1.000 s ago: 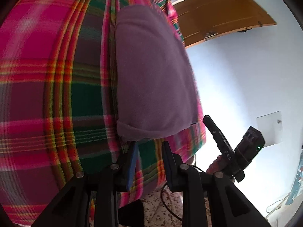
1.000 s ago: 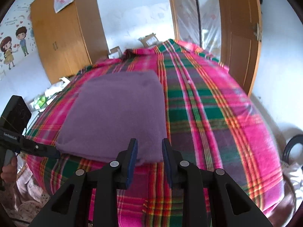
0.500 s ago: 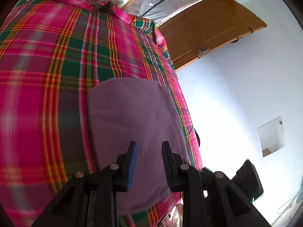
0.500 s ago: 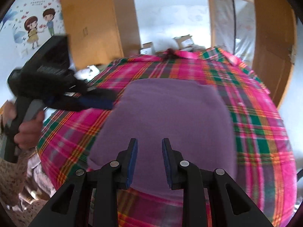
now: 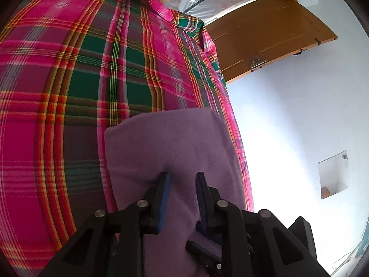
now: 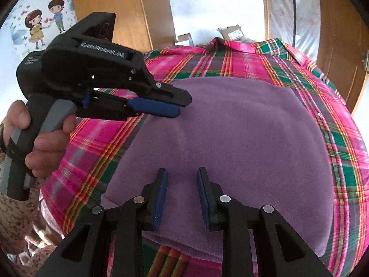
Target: Fold clothes
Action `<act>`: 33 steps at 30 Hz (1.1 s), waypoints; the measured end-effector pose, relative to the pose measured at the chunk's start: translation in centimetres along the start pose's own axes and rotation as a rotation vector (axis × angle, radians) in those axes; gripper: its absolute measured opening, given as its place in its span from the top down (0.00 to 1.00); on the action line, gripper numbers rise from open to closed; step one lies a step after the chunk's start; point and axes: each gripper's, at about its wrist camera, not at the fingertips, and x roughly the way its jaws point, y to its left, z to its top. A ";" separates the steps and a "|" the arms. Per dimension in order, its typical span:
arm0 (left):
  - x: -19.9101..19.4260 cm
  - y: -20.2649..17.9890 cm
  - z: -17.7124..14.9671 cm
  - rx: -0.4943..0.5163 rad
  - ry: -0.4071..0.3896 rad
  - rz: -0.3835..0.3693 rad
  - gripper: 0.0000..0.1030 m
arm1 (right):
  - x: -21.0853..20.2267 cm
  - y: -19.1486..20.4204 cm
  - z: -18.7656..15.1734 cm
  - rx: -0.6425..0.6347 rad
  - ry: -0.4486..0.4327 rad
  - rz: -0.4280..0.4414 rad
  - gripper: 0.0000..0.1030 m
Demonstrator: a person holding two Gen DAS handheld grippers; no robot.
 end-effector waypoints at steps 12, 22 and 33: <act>-0.6 2.3 -0.1 -0.037 0.013 -0.089 0.86 | 0.2 -0.1 -0.6 -0.010 -0.010 -0.016 0.73; -2.5 1.5 -0.6 -0.026 -0.029 -0.028 0.80 | -1.5 1.1 -0.2 -0.018 -0.024 -0.001 0.73; -2.3 2.7 -1.1 -0.042 -0.046 -0.046 0.78 | -0.7 1.3 -1.0 -0.024 -0.028 -0.052 0.73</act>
